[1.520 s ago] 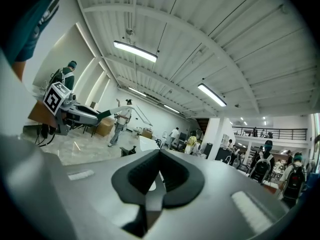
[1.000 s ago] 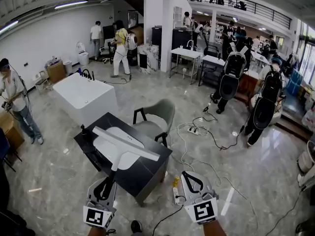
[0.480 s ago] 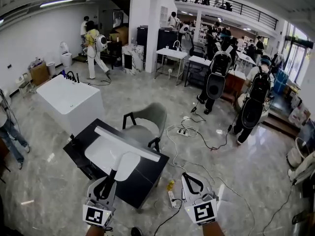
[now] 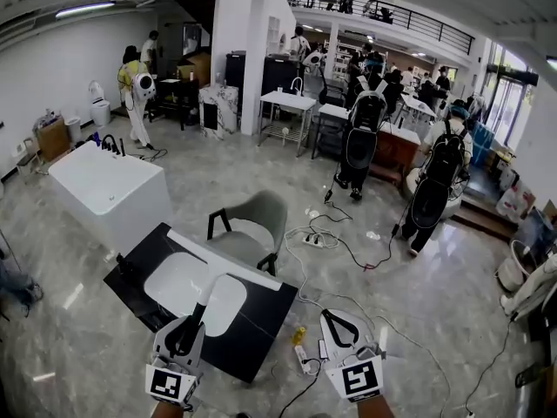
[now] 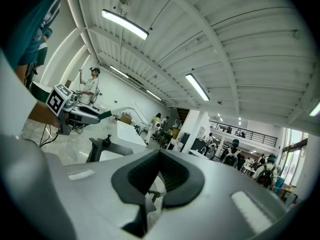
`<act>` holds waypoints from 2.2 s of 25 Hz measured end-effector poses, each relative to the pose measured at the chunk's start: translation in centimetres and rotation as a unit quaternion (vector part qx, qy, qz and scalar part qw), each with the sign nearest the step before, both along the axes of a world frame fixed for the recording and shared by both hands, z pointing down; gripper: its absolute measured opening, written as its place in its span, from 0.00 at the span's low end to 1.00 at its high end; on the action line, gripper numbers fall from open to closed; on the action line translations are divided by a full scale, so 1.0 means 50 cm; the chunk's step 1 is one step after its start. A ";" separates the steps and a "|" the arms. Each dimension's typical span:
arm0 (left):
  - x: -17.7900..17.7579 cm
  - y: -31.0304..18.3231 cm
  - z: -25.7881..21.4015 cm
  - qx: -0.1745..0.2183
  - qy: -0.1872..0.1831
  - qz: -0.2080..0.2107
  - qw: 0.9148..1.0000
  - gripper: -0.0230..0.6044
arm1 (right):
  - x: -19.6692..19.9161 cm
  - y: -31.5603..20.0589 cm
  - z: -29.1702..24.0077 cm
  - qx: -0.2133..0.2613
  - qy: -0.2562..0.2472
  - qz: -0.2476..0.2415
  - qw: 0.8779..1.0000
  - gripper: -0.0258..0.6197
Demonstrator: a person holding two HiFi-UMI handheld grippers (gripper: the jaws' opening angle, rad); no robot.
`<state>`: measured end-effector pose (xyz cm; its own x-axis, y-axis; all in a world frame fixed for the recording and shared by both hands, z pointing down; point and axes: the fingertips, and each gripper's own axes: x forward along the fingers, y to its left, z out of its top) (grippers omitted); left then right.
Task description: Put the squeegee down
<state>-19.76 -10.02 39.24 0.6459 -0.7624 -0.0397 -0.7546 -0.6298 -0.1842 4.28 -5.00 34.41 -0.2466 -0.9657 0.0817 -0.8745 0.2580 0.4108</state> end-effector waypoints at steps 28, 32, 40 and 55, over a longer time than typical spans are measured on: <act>0.211 -0.192 0.065 -0.045 -0.028 -0.145 0.988 0.19 | 0.217 -0.360 0.076 -0.035 -0.033 -0.152 0.987 0.06; 0.254 -0.229 0.092 -0.053 -0.030 -0.163 0.985 0.19 | 0.262 -0.405 0.108 -0.042 -0.026 -0.170 0.984 0.06; 0.314 -0.301 0.161 -0.076 -0.026 -0.169 0.982 0.19 | 0.320 -0.470 0.176 -0.069 -0.039 -0.169 0.982 0.06; 0.312 -0.444 0.329 -0.147 -0.042 -0.121 0.981 0.19 | 0.333 -0.544 0.270 -0.103 -0.051 -0.103 0.988 0.06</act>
